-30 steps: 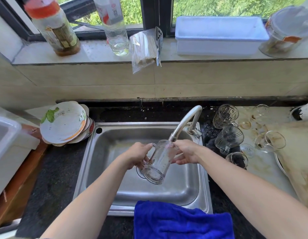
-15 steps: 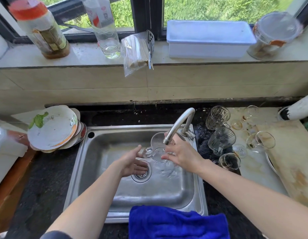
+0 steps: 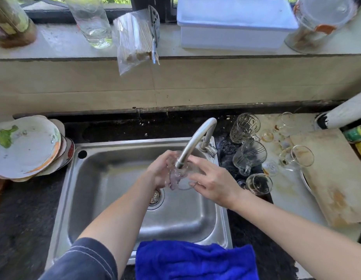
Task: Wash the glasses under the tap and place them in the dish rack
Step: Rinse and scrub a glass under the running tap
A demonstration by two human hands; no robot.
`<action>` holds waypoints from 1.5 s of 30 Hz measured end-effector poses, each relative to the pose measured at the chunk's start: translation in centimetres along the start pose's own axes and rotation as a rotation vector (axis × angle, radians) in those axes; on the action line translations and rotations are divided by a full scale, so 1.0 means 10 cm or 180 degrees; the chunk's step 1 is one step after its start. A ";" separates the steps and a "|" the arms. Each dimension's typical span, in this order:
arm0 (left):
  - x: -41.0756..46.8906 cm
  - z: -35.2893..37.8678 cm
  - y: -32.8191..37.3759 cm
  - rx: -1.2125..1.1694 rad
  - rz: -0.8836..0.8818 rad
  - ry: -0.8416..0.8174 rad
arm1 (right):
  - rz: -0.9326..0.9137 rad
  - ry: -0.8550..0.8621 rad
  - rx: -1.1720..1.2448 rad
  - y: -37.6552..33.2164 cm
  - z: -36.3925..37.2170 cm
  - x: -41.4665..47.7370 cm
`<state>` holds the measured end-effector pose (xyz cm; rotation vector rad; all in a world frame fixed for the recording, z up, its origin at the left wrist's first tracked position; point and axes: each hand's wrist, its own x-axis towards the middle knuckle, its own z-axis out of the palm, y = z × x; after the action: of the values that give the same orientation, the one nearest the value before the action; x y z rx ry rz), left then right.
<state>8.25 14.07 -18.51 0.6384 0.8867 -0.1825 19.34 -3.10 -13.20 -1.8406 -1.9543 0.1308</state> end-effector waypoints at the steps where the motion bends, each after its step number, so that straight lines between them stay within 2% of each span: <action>1: 0.01 -0.01 0.03 -0.0132 0.0155 0.0016 | 0.0095 0.0126 -0.0075 0.01 0.01 -0.03; 5: -0.03 -0.14 0.21 -0.0214 0.0511 0.0459 | 0.0311 0.0386 -0.0244 -0.02 0.01 -0.14; 8: -0.07 -0.17 0.30 -0.0163 0.0702 0.0531 | 0.0366 0.0007 -0.0275 -0.07 0.18 -0.04; 10: -0.08 -0.13 0.31 -0.0155 0.0721 0.0462 | 0.0631 -0.0223 -0.0254 -0.11 0.32 0.17; 13: -0.07 -0.17 0.31 -0.0208 0.0804 0.0672 | 0.0906 -0.0253 -0.0178 -0.17 0.42 0.38; 17: -0.12 -0.37 0.31 -0.0295 0.0877 0.1180 | 0.0403 -0.0155 -0.0331 -0.18 0.36 0.16; 22: -0.02 -0.33 0.15 -0.0437 0.0616 0.1338 | 0.0616 -0.0092 -0.0901 -0.28 0.37 0.35; 27: -0.14 -0.41 0.15 -0.0478 0.0607 0.1749 | 0.0168 -0.0152 -0.0627 -0.20 0.26 0.07; 32: -0.11 -0.26 0.09 -0.0123 0.0524 0.1247 | 0.0458 -0.0786 -0.0164 -0.33 0.32 0.38; 37: -0.19 -0.37 0.14 -0.0193 0.0559 0.1515 | -0.0113 -0.0584 -0.0212 -0.20 0.27 0.19; 41: -0.22 -0.30 0.06 0.0117 0.0070 0.1095 | 0.0038 -0.0600 -0.0236 -0.27 0.39 0.35; 45: -0.33 -0.46 0.06 0.0198 -0.0049 0.1014 | -0.0118 -0.0567 -0.0069 -0.23 0.30 0.33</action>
<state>3.36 16.86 -17.84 0.7308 1.1963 -0.1241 16.01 0.58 -14.14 -1.8611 -2.1158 0.2716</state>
